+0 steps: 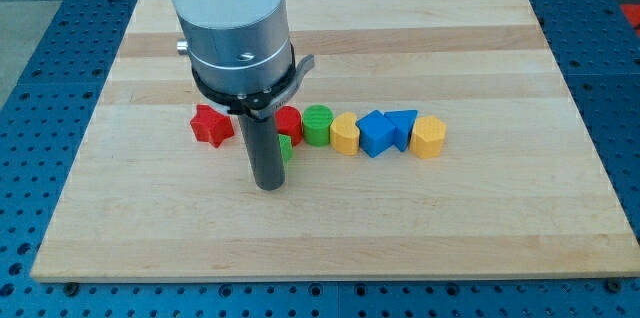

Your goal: Slide the green star to the right side of the red star

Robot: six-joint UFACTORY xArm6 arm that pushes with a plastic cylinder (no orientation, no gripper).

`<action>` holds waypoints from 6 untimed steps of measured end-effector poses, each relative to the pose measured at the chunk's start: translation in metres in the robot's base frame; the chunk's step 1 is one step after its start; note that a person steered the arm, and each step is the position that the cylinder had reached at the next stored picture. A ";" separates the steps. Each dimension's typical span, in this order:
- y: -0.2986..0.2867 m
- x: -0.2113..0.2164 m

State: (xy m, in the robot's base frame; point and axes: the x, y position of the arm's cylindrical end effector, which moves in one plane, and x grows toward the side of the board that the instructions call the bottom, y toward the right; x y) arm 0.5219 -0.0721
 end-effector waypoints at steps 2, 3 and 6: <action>0.054 0.001; 0.067 -0.008; 0.054 -0.024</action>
State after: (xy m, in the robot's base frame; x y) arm 0.4977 -0.0180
